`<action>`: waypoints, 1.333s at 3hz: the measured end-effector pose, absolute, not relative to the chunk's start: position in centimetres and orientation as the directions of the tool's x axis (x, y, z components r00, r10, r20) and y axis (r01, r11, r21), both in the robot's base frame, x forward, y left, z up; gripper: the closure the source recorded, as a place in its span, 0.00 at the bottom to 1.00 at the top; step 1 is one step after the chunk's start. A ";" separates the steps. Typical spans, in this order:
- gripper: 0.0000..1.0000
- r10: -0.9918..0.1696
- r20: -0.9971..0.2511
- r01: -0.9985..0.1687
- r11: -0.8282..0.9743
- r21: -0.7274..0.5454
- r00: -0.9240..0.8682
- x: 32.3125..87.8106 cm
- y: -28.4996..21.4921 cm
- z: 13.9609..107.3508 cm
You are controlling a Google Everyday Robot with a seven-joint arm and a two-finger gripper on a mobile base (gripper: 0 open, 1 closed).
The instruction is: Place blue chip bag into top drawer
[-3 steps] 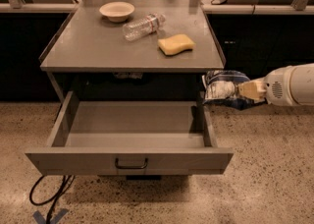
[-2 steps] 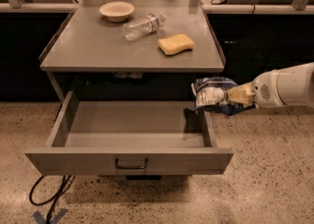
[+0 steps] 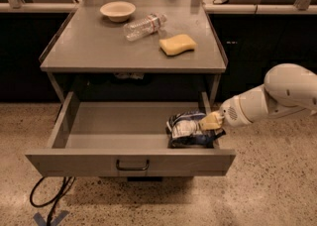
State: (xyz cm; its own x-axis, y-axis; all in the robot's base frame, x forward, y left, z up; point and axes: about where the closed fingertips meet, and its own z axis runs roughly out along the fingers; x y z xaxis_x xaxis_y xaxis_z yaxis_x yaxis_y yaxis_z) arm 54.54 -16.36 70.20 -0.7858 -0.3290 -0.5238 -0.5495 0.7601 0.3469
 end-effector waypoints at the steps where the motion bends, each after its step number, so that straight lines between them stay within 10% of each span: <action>1: 1.00 -0.388 -0.461 -0.582 0.693 0.424 -0.798 53.4 -12.0 66.3; 4: 1.00 -0.427 -0.475 -0.612 0.708 0.354 -0.769 57.0 -10.4 68.1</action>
Offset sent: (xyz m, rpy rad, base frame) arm -0.0097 0.0367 -0.0333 0.0284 0.0795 0.0805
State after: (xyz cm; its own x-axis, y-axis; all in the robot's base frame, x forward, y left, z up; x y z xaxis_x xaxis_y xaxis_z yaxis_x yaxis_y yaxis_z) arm 56.95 -10.40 68.08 -0.7693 -0.4275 -0.4748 -0.6116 0.7075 0.3540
